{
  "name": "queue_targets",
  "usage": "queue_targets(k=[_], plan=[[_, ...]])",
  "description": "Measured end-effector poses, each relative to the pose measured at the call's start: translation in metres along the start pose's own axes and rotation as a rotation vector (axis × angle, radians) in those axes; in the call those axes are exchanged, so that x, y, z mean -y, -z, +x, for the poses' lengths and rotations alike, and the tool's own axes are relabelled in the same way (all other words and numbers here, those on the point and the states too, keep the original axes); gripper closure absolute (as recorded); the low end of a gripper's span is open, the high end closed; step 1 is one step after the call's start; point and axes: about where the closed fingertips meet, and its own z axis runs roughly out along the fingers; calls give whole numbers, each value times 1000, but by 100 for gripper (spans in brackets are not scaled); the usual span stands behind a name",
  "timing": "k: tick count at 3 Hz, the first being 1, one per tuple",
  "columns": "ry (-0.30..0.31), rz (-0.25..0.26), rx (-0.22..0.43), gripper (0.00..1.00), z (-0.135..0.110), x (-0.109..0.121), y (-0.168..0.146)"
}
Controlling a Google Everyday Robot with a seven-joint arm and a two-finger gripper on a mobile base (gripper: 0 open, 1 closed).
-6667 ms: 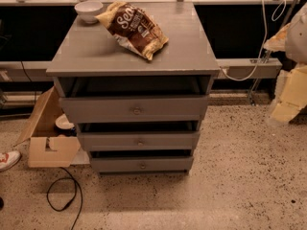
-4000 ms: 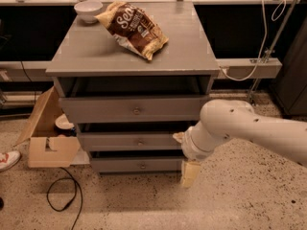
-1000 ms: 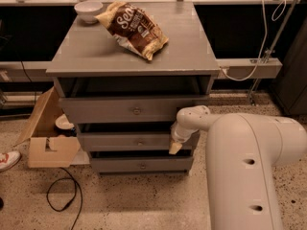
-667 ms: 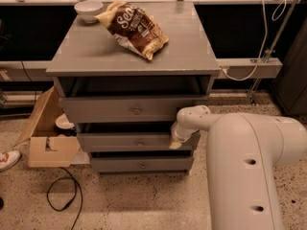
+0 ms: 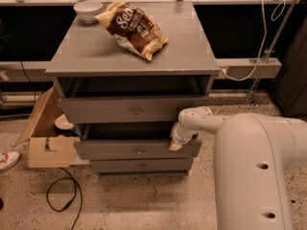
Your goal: Open middle drawer
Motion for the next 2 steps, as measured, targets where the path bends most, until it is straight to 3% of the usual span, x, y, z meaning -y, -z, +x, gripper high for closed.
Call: queue_targets(k=[1,2], plan=[[-5,6,38,96,-5,-7,8],[-5,6,38,73,-5,-7,7]])
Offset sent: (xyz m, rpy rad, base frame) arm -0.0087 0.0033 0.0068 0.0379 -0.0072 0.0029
